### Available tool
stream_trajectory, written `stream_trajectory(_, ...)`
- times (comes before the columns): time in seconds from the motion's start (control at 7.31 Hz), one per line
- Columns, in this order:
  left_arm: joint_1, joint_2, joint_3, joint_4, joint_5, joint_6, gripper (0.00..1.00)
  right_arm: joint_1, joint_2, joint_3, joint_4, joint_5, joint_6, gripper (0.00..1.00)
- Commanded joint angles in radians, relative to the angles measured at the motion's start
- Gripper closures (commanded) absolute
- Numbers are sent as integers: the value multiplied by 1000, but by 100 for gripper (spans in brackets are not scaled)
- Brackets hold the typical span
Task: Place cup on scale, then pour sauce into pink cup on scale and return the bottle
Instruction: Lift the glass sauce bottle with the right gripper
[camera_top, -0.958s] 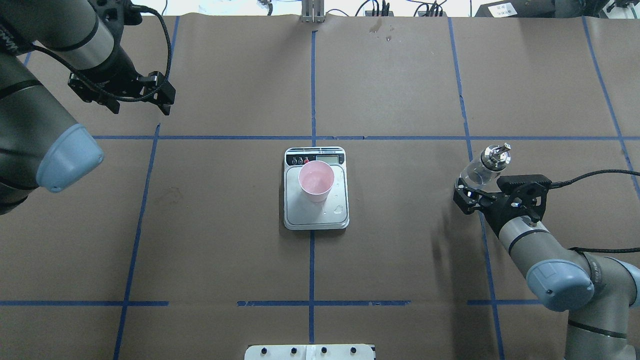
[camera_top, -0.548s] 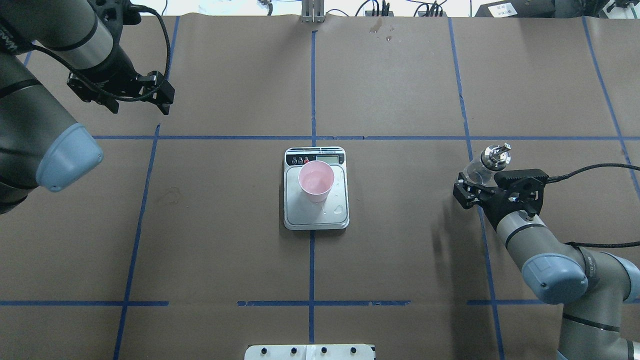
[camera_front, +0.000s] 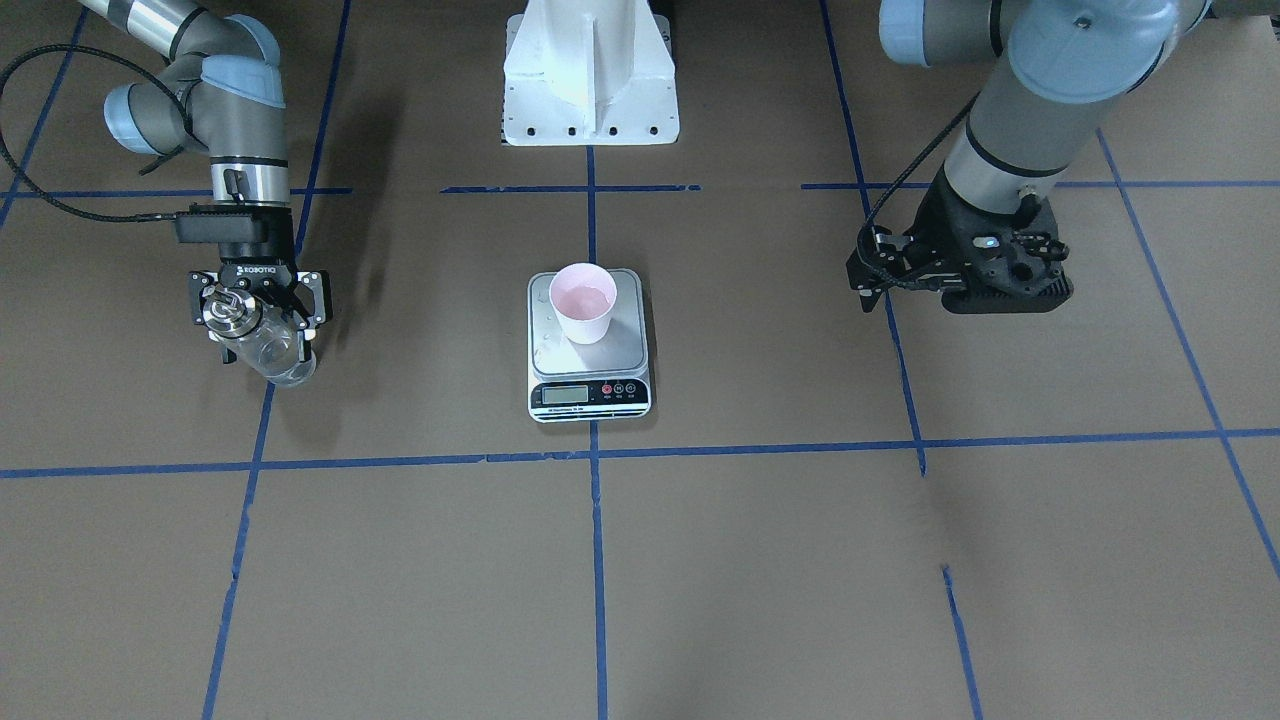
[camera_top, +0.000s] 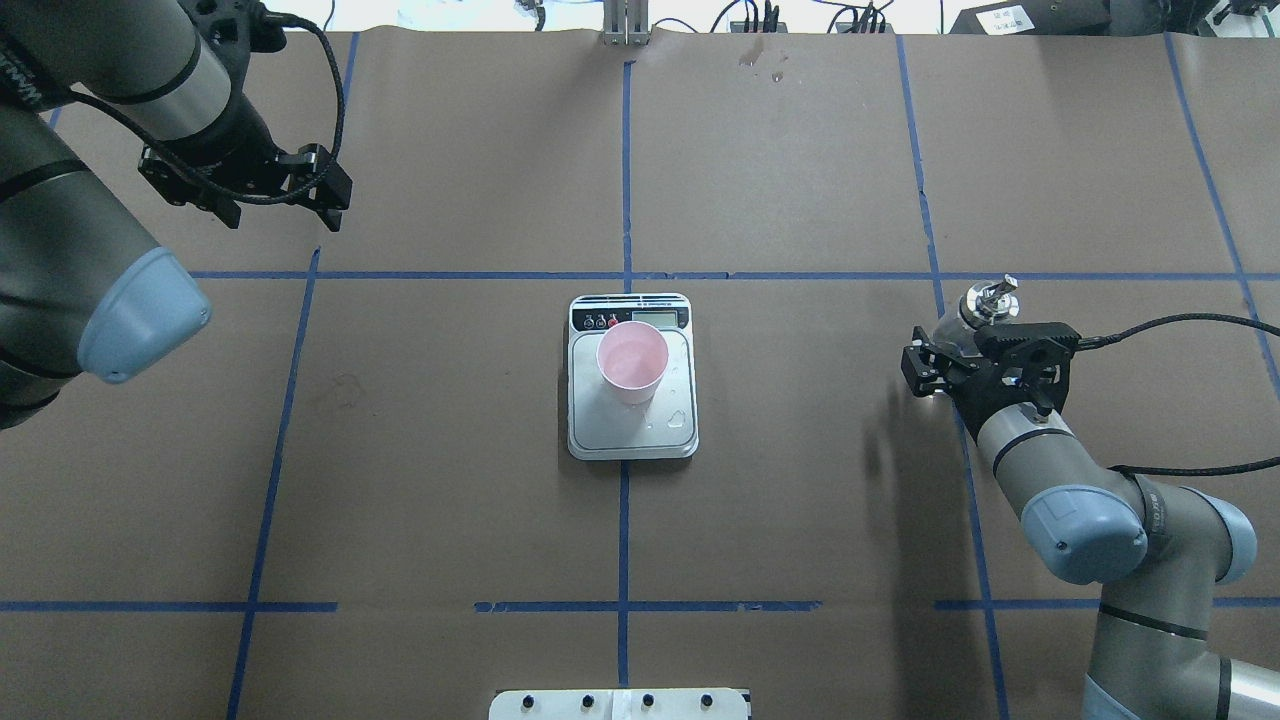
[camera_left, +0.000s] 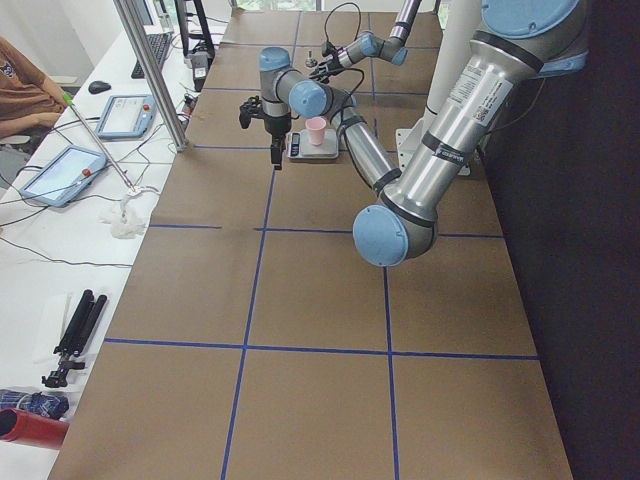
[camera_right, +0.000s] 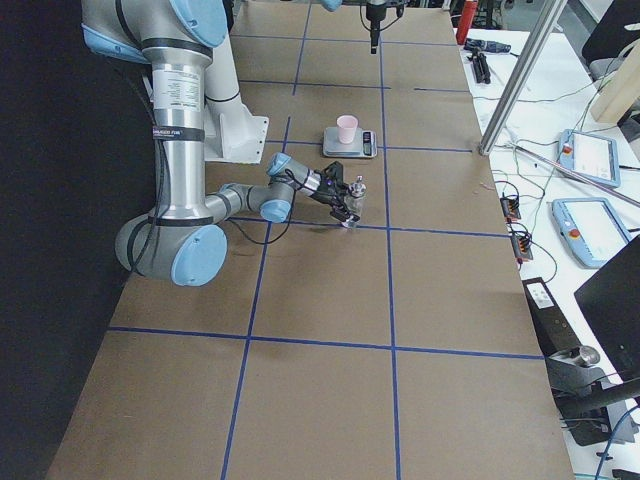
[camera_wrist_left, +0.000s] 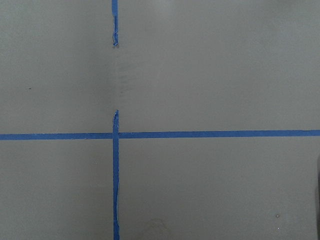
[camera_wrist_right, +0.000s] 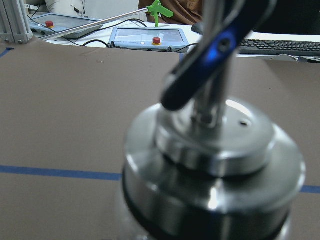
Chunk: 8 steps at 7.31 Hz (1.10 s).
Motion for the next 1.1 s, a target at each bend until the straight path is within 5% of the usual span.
stream_trajectory(0.0, 0, 0, -1, 3, -2, 0, 0, 6, 1, 4, 5, 2, 3, 94)
stream_trajectory(0.41, 0, -2, -1, 5, -3, 0, 0, 77, 9, 50, 72, 108, -118, 100)
stream_trajectory(0.96, -8, -2, -12, 6, -3, 0, 0, 120, 39, 139, 49, 107, -339, 100)
